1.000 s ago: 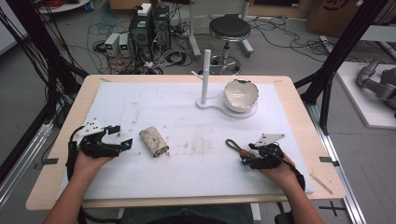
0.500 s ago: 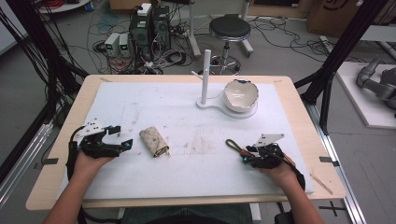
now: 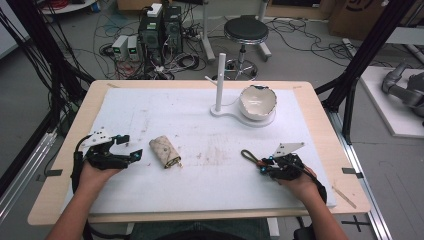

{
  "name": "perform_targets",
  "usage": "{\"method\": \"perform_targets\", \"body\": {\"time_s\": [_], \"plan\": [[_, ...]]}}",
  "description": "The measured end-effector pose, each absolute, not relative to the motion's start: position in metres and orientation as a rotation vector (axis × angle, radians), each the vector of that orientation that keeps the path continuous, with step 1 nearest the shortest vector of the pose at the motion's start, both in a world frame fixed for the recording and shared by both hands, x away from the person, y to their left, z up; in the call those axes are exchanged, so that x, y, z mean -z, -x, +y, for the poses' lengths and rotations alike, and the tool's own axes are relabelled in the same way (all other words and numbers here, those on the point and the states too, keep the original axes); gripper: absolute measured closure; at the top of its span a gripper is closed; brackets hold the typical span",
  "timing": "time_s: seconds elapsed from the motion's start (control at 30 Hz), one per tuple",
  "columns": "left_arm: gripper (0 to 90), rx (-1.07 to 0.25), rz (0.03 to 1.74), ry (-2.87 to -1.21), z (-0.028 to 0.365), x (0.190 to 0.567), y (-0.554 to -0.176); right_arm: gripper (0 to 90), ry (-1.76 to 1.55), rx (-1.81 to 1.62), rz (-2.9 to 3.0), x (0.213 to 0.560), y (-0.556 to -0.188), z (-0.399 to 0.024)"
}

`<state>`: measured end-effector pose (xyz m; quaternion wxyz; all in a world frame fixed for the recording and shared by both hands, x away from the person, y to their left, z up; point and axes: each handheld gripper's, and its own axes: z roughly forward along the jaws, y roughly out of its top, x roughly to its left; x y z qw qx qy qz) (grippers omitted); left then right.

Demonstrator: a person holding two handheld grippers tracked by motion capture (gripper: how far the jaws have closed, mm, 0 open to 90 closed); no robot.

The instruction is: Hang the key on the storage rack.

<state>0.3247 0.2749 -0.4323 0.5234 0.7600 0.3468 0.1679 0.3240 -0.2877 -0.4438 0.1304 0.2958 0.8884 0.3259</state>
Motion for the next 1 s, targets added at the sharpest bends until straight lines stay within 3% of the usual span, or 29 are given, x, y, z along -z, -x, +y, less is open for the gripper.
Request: {"method": "perform_targets", "body": {"time_s": [0.57, 1.0], "plan": [[17.2, -0.404, 0.833, -1.821, 0.276, 0.432, -0.325, 72.6, -0.867, -1.063, 2.479, 0.429, -0.324, -0.293], [17.2, -0.416, 0.842, -1.813, 0.276, 0.432, -0.322, 72.6, -0.816, -1.181, 2.316, 0.39, -0.328, -0.29]]}}
